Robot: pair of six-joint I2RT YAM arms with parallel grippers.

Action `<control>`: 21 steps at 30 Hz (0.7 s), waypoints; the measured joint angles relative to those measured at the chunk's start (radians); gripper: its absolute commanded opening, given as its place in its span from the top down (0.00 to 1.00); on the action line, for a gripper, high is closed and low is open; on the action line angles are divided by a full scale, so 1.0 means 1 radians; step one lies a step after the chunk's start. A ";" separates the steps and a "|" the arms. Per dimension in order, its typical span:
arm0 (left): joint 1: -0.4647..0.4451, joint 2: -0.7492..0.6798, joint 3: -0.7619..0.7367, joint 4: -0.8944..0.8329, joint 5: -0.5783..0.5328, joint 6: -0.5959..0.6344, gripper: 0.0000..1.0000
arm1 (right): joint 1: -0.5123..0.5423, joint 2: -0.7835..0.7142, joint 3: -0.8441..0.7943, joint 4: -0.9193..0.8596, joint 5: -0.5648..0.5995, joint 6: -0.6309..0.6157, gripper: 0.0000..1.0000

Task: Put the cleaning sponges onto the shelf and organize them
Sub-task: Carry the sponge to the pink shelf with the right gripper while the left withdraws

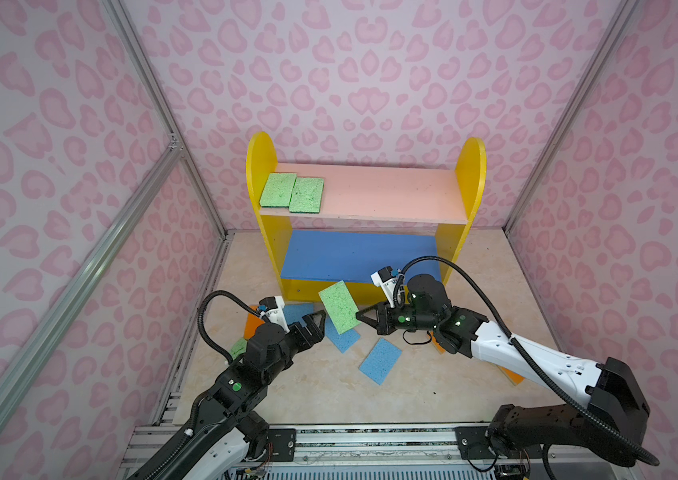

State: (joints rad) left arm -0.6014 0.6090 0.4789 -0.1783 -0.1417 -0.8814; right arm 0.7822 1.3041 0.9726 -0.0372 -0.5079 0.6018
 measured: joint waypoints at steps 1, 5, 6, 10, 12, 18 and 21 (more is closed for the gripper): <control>0.000 -0.002 -0.002 -0.009 -0.010 0.005 0.02 | -0.005 -0.011 0.018 -0.019 0.011 -0.011 0.96; 0.000 -0.008 -0.030 -0.037 -0.035 0.013 0.02 | -0.010 -0.062 0.093 -0.078 0.061 -0.050 0.96; 0.000 -0.011 -0.038 -0.040 -0.038 0.013 0.02 | -0.010 -0.071 0.113 -0.090 0.069 -0.058 0.96; 0.000 -0.019 -0.062 -0.053 -0.042 0.013 0.02 | -0.022 -0.072 0.222 -0.149 0.102 -0.090 0.96; 0.000 -0.019 -0.071 -0.059 -0.042 0.013 0.02 | -0.036 -0.060 0.284 -0.174 0.121 -0.097 0.96; 0.000 -0.031 -0.097 -0.059 -0.042 0.011 0.02 | -0.065 0.057 0.550 -0.256 0.196 -0.106 0.95; 0.000 -0.032 -0.106 -0.059 -0.042 0.011 0.03 | -0.081 0.138 0.682 -0.279 0.214 -0.105 0.95</control>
State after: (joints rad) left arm -0.6014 0.5770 0.3725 -0.2371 -0.1837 -0.8703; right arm 0.7013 1.4418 1.6547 -0.3161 -0.2939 0.4965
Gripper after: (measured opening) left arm 0.975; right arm 0.057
